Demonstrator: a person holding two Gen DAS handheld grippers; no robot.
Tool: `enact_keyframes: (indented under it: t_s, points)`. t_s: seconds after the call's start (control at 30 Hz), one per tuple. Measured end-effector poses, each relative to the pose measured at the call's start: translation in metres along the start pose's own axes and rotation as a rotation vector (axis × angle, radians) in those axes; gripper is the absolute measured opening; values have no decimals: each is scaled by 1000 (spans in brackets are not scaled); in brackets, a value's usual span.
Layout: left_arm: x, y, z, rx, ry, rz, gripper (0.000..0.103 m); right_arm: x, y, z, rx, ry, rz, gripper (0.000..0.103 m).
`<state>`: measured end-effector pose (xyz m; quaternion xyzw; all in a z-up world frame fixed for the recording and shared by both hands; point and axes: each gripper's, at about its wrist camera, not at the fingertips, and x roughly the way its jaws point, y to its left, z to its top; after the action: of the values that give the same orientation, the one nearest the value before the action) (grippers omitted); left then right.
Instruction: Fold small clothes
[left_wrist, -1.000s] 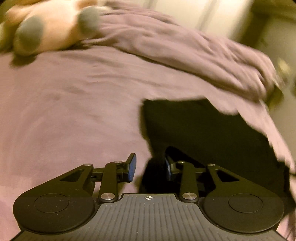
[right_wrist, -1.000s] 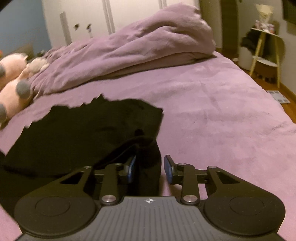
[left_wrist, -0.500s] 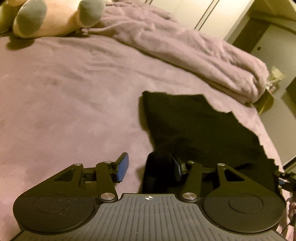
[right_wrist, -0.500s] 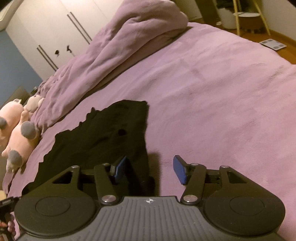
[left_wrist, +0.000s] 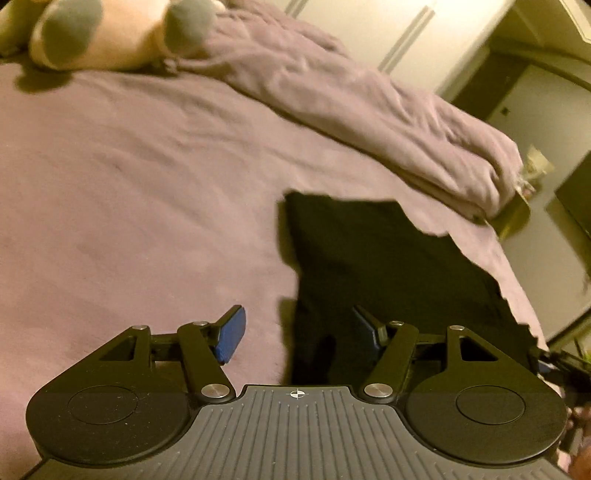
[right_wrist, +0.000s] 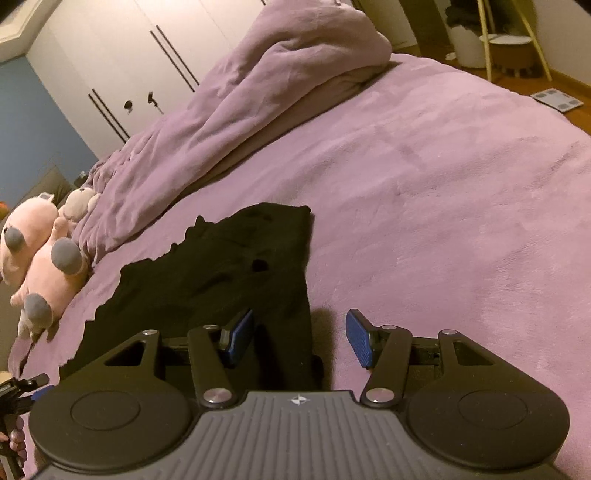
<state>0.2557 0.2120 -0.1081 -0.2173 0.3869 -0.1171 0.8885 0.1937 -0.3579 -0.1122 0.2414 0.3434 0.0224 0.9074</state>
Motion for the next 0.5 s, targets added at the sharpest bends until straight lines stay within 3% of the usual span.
enact_keyframes:
  t_s: [0.23, 0.3, 0.37, 0.5]
  points:
    - [21, -15, -3, 5, 13, -24, 55, 8, 11, 0, -85, -2, -16, 48]
    - [23, -20, -2, 28, 9, 8, 46, 12, 12, 2, -94, 1, -13, 39]
    - [23, -22, 0, 35, 6, 43, 29, 15, 13, 3, -99, 2, -2, 28]
    - [17, -23, 3, 33, -17, 51, 10, 10, 25, -1, -156, -28, -12, 8]
